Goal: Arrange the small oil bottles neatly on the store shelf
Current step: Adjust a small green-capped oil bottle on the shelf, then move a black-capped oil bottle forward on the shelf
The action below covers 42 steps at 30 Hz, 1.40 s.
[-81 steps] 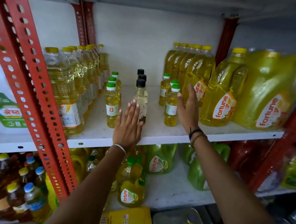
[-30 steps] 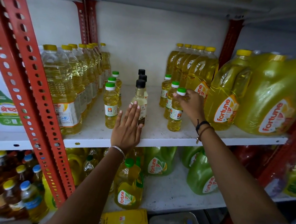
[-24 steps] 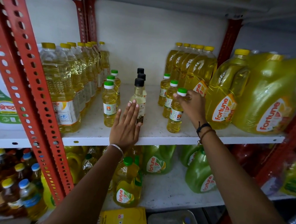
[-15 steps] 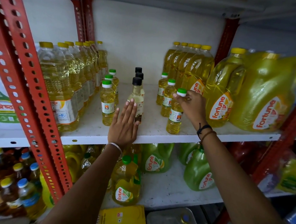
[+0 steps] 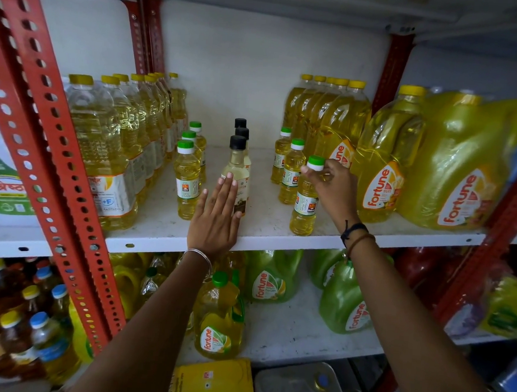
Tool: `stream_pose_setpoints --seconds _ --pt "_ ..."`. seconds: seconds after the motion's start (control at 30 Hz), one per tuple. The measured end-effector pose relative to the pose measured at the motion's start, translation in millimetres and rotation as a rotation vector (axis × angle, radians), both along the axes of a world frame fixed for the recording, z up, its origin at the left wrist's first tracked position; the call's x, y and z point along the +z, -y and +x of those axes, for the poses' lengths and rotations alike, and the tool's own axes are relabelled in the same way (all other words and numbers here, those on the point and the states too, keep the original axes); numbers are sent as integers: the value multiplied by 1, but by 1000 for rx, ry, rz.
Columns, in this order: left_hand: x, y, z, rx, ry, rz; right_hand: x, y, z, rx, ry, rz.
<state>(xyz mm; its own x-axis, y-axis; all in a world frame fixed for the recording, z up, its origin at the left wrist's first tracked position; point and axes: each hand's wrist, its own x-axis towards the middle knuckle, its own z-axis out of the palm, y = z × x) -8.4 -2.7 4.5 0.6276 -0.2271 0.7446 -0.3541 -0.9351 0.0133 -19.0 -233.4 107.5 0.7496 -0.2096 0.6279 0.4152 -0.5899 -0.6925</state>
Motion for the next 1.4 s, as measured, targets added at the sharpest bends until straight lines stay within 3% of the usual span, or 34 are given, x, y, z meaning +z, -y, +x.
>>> stream_pose_setpoints --seconds 0.7,0.87,1.0,1.07,1.3,1.4 --pt "3 -16 -5 -2 -14 -64 0 0 -8 24 -58 26" --pt "12 -45 -8 41 48 -65 -1 -18 -21 -146 214 70" --pt "16 -59 -4 6 30 -47 9 -57 -26 -20 369 6" --pt "13 -61 -3 -11 24 -34 10 -78 -18 85 316 22" --pt "9 -64 -1 -36 29 -26 12 -119 25 318 -148 172" --pt "9 -64 -1 -38 27 -34 8 -124 39 340 -221 193"
